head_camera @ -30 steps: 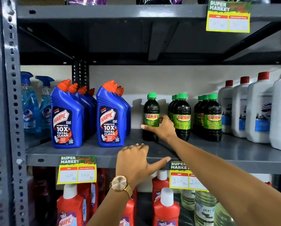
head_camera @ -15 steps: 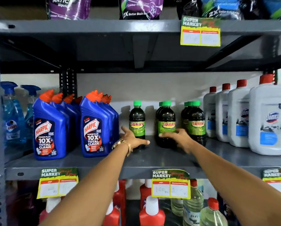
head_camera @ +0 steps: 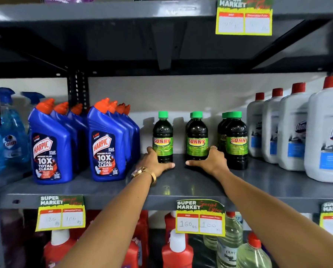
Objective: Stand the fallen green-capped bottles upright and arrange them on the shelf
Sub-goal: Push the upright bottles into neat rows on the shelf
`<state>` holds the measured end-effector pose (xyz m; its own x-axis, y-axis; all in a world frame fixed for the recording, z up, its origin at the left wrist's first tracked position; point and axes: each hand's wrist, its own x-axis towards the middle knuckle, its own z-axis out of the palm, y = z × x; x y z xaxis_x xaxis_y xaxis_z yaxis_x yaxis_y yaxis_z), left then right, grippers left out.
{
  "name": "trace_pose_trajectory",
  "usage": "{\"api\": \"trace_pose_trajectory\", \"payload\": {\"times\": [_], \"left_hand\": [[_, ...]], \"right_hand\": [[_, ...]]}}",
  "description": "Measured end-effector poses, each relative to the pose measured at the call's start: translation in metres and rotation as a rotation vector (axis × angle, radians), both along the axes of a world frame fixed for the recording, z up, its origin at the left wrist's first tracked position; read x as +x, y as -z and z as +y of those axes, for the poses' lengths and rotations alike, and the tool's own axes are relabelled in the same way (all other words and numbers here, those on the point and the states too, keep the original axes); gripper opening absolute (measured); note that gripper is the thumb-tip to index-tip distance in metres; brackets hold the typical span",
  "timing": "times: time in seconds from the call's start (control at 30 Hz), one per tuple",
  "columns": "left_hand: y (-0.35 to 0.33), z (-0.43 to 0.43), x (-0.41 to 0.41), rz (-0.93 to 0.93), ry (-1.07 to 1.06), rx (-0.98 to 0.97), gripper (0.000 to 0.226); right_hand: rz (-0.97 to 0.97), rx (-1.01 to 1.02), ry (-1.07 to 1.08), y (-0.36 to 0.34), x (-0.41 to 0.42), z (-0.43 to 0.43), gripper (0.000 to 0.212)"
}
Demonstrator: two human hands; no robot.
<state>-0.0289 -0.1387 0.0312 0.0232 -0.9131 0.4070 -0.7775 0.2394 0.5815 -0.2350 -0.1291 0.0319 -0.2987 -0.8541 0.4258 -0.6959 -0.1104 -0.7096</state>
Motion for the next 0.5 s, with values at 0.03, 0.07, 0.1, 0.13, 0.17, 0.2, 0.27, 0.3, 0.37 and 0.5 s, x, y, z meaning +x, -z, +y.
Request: {"api": "trace_pose_trajectory", "payload": {"times": [0.03,0.07,0.1,0.13,0.17,0.2,0.27,0.3,0.37,0.5], "left_hand": [[-0.0006,0.0002,0.0001,0.008,0.005,0.0,0.086],[-0.0007,0.0006,0.0001,0.017,0.007,0.001,0.086],[-0.001,0.001,-0.0001,0.029,0.008,0.003,0.086],[-0.0015,0.0015,-0.0003,0.042,0.005,0.008,0.087],[-0.0017,0.0022,-0.0007,0.05,-0.002,0.015,0.088],[-0.0023,0.003,-0.0014,0.049,-0.014,0.022,0.087],[-0.0028,0.0046,-0.0023,0.034,-0.039,0.029,0.083],[-0.0031,0.0053,-0.0026,0.031,-0.044,0.031,0.082],[-0.0032,0.006,-0.0025,0.045,-0.045,0.037,0.081],[-0.002,0.0064,-0.0027,0.069,-0.036,0.036,0.078]], "right_hand": [[-0.006,-0.003,-0.005,0.0001,0.0,0.0002,0.08],[-0.015,-0.006,-0.009,0.0003,0.0001,0.0001,0.078],[-0.021,-0.01,-0.012,0.0003,0.0001,-0.0003,0.077],[-0.024,-0.016,-0.011,0.0005,0.0001,-0.0003,0.077],[-0.026,-0.019,-0.008,0.0008,0.0002,-0.0005,0.079],[-0.025,-0.021,-0.005,0.0008,0.0003,-0.0004,0.08],[-0.025,-0.028,-0.005,0.0012,0.0008,0.0001,0.081],[-0.027,-0.031,-0.002,0.0011,0.0004,0.0008,0.08],[-0.032,-0.031,0.005,0.0008,-0.0005,0.002,0.079],[-0.032,-0.031,-0.002,0.0015,-0.0023,0.002,0.075]]}}
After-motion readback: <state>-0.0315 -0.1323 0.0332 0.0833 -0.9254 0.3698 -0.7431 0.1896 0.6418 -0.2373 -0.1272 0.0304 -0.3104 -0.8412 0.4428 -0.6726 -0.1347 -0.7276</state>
